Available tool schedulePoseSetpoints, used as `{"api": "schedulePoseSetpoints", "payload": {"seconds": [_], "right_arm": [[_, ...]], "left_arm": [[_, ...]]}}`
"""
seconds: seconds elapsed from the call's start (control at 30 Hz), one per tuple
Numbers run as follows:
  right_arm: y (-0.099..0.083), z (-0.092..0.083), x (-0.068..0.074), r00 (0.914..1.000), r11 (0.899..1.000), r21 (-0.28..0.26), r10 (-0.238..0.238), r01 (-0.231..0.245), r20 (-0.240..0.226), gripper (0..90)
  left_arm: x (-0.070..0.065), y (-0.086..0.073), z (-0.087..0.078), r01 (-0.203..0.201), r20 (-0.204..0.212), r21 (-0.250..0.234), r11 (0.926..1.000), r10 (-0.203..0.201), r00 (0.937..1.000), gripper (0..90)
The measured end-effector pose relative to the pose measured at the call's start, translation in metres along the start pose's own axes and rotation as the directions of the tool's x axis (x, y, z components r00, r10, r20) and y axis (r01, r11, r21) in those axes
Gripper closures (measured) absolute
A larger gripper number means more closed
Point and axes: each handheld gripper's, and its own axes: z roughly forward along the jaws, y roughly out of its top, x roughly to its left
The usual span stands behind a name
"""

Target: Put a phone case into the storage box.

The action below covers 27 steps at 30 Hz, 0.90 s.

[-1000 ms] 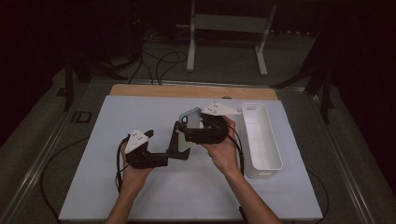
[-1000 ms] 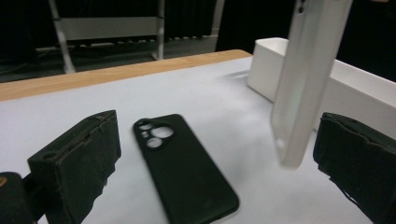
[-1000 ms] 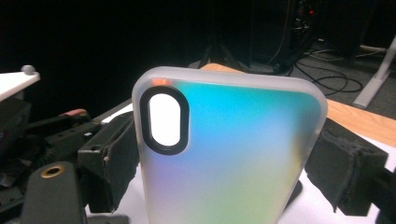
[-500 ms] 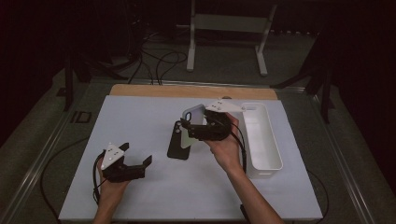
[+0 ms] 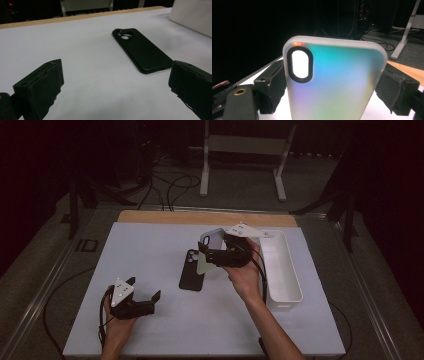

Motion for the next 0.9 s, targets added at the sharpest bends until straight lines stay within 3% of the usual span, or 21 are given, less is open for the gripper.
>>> {"api": "schedulePoseSetpoints", "payload": {"seconds": [0.17, 0.9], "right_arm": [[0.002, -0.001, -0.006, 0.9999, 1.0, -0.003, 0.003, -0.003, 0.016, 16.9], [0.009, -0.008, -0.024, 0.998, 1.0, -0.023, 0.023, -0.021, 0.059, 16.8]], "left_arm": [[0.003, -0.001, 0.001, 0.022, -0.012, -0.001, 0.9998, -0.022, 0.9997, 0.3], [-0.003, -0.001, 0.002, 0.01, -0.016, -0.001, 0.9999, -0.01, 0.9998, 0.3]]}}
